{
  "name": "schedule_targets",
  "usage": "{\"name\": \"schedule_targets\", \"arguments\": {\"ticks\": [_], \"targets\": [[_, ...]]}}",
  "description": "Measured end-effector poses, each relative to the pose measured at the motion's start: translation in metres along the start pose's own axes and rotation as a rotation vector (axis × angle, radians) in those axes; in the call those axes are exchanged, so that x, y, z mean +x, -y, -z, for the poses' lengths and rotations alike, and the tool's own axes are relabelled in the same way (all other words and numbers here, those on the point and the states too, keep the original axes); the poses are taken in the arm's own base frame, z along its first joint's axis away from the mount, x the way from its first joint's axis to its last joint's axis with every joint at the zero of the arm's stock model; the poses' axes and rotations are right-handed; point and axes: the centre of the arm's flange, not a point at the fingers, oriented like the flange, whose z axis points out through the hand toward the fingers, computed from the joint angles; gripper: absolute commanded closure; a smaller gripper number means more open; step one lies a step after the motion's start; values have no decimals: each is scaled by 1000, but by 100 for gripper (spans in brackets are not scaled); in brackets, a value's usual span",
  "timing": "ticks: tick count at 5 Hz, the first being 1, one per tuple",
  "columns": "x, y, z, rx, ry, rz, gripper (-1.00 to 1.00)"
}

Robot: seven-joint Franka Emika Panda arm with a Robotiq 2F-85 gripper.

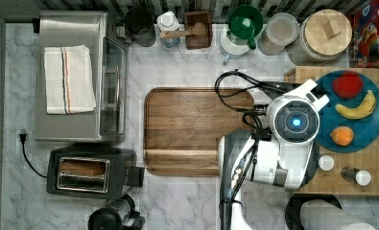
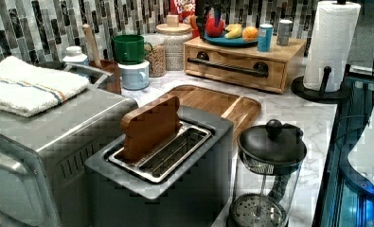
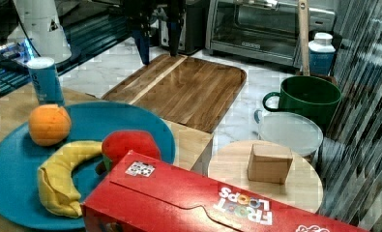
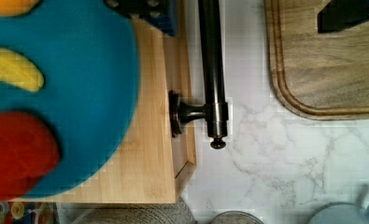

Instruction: Open the drawer.

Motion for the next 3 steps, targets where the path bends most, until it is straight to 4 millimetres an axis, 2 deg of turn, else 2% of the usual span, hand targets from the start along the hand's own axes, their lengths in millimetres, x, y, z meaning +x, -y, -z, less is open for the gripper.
{"name": "schedule_targets", "arguments": {"ticks": [3], "targets": [[-1, 13, -56, 9, -15, 24, -100]]}}
